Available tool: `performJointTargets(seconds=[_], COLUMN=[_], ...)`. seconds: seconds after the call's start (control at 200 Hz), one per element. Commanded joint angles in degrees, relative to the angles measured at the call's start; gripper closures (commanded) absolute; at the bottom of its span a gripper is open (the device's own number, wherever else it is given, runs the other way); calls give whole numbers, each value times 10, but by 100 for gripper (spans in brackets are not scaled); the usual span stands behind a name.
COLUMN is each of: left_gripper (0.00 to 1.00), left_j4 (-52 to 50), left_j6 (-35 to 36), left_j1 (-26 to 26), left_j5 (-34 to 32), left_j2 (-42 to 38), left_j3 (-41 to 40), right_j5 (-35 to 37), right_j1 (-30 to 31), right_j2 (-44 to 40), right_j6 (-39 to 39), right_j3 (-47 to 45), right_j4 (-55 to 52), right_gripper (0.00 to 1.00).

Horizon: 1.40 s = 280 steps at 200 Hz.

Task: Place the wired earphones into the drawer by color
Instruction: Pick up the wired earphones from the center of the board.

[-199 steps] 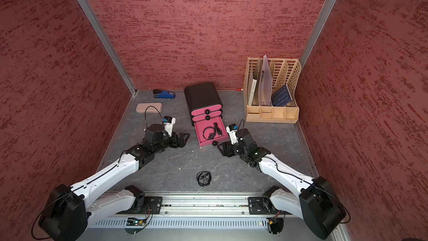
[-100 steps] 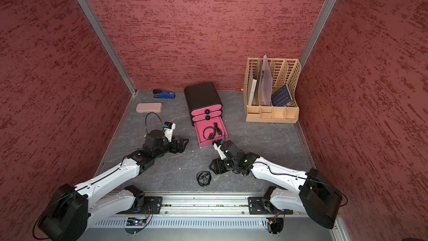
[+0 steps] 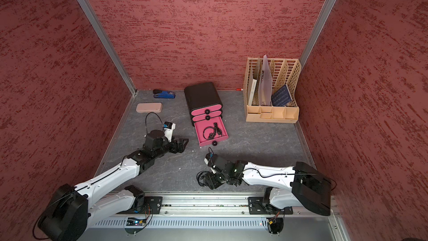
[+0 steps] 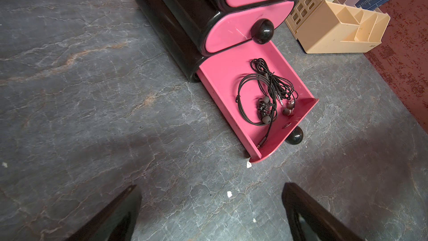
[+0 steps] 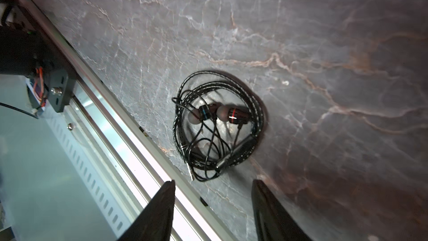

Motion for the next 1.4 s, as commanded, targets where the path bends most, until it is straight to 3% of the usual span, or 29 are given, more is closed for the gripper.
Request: performJointTargets(seconds=[0.0, 0.661, 1.132, 1.398], left_gripper=[0, 0, 0, 0], left_j4=[14, 13, 16, 16], left_j6=[12, 12, 11, 11], left_j1=[3, 3, 2, 3], left_j5=[-8, -7, -7, -7], left_j2=[-7, -5, -2, -2], left_j3=[4, 5, 5, 5], right_j5=[29, 46, 56, 79], right_j1=[13, 24, 24, 24], right_j2=[24, 53, 57, 29], right_j6=[-15, -19, -21, -26], right_j3=[31, 42, 46, 52], right_j4=[-9, 5, 4, -18], right_gripper=[44, 65, 95, 99])
